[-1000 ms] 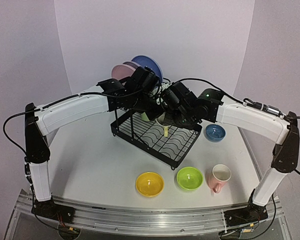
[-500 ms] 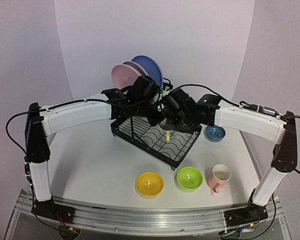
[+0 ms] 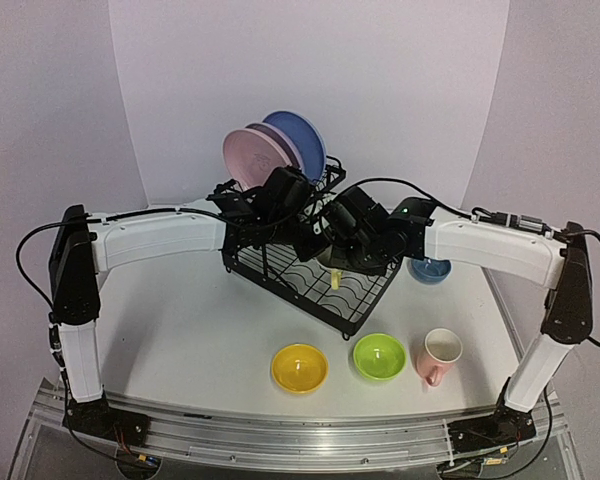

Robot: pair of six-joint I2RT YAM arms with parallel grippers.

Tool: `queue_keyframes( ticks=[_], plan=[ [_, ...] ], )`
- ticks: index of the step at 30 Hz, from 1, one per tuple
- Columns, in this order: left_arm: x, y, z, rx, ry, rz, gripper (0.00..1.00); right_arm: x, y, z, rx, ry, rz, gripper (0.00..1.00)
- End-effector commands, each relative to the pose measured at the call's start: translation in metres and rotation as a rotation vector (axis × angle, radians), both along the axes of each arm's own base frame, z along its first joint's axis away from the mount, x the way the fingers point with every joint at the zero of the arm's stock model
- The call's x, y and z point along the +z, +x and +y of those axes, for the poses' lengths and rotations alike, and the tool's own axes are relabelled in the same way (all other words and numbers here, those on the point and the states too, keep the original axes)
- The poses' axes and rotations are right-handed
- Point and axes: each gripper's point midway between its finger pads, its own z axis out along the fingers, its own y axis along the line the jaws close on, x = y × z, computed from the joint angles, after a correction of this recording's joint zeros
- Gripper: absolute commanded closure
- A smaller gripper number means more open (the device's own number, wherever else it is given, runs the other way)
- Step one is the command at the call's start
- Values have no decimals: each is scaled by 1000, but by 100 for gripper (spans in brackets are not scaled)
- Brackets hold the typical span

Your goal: Load the mixed dishes into the dish rack

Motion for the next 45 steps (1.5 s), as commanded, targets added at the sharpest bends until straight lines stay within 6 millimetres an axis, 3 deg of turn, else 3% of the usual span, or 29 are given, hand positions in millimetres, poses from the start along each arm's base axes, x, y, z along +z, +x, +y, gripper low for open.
queue_keyframes(
  ticks=[1, 10, 15, 20, 28, 37, 45],
  plan=[
    [-19, -6, -6, -33, 21, -1, 100, 17, 4, 29, 53, 115, -50, 64],
    [-24, 4, -3, -21, 19, -9, 100, 19, -3, 30, 108, 149, -11, 40],
    [-19, 6, -4, -28, -5, -18, 100, 28, -13, 33, 232, 182, 29, 20],
    [-13, 12, -4, -31, -39, -26, 100, 22, -21, 25, 292, 261, 116, 18],
    [-1, 20, -7, -40, -85, -53, 100, 34, -31, 19, 421, 402, 153, 18],
    [50, 34, -10, -39, -247, -111, 100, 54, -49, 12, 588, 641, 183, 17],
    [109, 17, -15, -117, -415, -141, 100, 60, -31, -20, 532, 806, 86, 18]
  ],
)
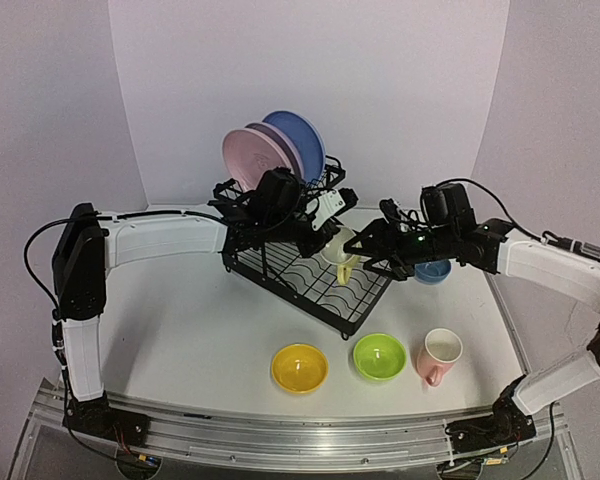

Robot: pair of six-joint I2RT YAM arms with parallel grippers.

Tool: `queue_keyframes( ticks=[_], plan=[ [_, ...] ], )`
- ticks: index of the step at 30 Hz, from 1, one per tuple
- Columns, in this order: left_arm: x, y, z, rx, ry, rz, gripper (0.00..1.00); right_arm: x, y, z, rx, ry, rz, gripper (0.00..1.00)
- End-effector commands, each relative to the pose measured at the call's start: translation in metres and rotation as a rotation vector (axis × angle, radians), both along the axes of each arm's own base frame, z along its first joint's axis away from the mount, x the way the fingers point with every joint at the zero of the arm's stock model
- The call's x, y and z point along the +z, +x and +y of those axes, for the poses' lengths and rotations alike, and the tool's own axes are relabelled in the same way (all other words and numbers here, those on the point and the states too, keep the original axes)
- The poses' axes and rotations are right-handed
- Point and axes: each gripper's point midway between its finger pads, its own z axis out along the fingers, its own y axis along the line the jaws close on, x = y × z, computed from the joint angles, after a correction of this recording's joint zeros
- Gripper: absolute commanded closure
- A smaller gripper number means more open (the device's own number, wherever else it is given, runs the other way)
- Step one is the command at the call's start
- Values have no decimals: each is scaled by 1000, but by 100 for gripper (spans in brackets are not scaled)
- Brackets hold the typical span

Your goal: Load the mixed dishes into the dish rack

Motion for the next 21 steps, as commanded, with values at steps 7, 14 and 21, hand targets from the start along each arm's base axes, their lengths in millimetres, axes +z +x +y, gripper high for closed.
queue_keyframes(
  ticks=[7, 14, 21],
  plan=[
    [142, -13, -6, -79, -367, -135, 100, 35, 18, -21, -31, 272, -69, 20],
    [210, -23, -3, -118, -491, -219, 100, 49, 26, -27, -26, 390, -100, 23],
    [240, -27, -1, -143, -548, -301, 100, 69, 20, -32, 0, 410, -164, 22]
  ],
)
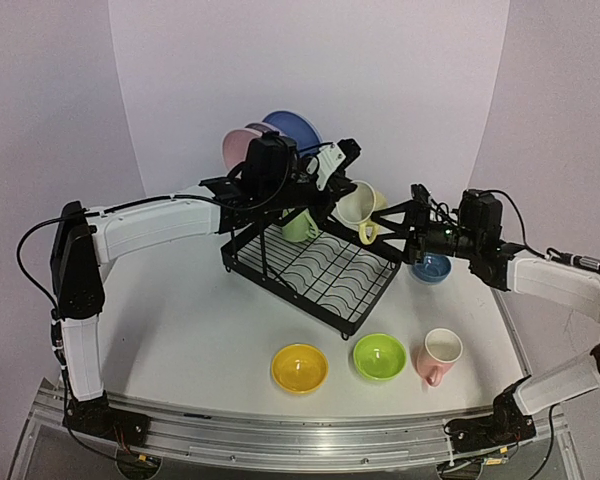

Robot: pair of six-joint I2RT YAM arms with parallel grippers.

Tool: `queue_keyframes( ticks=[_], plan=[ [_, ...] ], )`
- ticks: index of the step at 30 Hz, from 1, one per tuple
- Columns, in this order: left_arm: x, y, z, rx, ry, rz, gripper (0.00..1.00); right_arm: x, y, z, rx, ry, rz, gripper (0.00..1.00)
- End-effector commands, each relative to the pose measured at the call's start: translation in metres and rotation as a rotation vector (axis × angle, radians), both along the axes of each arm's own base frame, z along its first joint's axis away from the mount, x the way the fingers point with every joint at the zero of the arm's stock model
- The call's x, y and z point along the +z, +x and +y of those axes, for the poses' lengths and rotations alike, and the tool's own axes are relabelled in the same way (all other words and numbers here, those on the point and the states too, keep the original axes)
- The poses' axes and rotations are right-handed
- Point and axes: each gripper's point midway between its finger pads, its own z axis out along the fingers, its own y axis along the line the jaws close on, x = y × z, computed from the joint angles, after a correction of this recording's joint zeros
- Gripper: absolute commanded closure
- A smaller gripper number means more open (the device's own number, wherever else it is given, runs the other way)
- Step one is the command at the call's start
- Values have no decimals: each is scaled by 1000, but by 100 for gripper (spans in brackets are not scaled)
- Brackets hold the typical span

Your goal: Load the mixed dishes into the dish rack

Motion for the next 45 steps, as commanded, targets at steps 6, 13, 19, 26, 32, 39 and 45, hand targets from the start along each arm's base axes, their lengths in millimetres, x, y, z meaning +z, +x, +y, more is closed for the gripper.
queue_keyframes(
  ticks=[6, 13, 19, 26, 32, 39, 45],
  plan=[
    [178, -36, 24, -63, -368, -351, 100, 30, -13, -3, 46, 61, -80, 21],
    [215, -46, 33, -73, -448, -426, 100, 71, -18, -2, 86, 117, -209, 21],
    [245, -60, 42, -113, -525, -422, 100, 99, -29, -2, 138, 141, -307, 22],
    [249, -70, 41, -161, -532, -415, 100, 136, -30, -2, 151, 179, -419, 24],
    [253, -71, 40, -169, -536, -418, 100, 155, -24, -1, 140, 249, -451, 29],
    [257, -75, 42, -180, -536, -435, 100, 157, -7, 0, 116, 353, -413, 53],
    [253, -76, 42, -185, -521, -441, 100, 169, -7, 4, 158, 372, -408, 68]
  ],
)
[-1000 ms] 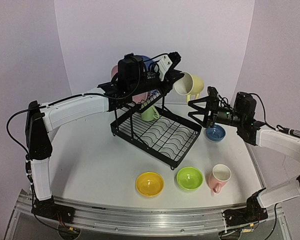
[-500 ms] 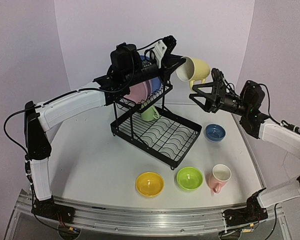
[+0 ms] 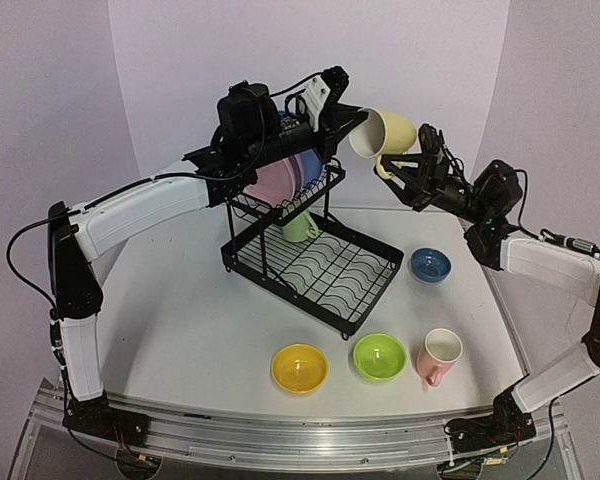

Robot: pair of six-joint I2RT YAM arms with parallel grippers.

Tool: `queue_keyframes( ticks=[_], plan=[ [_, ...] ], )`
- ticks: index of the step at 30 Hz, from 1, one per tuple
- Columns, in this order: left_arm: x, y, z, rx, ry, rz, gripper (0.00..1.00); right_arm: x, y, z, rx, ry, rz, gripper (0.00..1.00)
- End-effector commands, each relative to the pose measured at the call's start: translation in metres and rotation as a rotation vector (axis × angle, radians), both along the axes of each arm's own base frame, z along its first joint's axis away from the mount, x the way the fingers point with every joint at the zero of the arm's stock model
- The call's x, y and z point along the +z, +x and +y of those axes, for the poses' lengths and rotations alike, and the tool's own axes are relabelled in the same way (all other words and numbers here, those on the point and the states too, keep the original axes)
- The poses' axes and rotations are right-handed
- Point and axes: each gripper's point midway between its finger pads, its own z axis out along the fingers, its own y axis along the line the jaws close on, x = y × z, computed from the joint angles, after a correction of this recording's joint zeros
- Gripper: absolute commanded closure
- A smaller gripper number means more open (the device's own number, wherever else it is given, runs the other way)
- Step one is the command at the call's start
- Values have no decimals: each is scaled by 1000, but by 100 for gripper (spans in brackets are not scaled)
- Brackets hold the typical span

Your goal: Load the mixed dishes into the dish rack

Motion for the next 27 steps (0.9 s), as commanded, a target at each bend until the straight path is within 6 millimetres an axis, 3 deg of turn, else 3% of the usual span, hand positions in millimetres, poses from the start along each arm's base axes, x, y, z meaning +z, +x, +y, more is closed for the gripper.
queue_keyframes(
  ticks=[1, 3, 5, 10, 16, 21, 27],
  plan=[
    [92, -48, 37, -54, -192, -157, 100, 34, -4, -4, 10, 62, -58, 72],
    [89, -48, 37, -55, -186, -158, 100, 37, -5, -5, 4, 65, -69, 90],
    [87, -47, 38, -54, -184, -156, 100, 37, -5, -6, -1, 68, -70, 99],
    [76, -42, 37, -61, -155, -133, 100, 36, -1, -5, -6, 71, -52, 100],
    [47, -33, 34, -53, -87, -119, 100, 25, 12, -7, -57, 86, 2, 100],
    [27, -30, 39, 1, -48, -189, 63, 13, 21, -10, -103, 86, 35, 100],
    [16, -29, 45, 45, 1, -222, 50, -18, 36, -9, -142, 45, 136, 100]
  ],
)
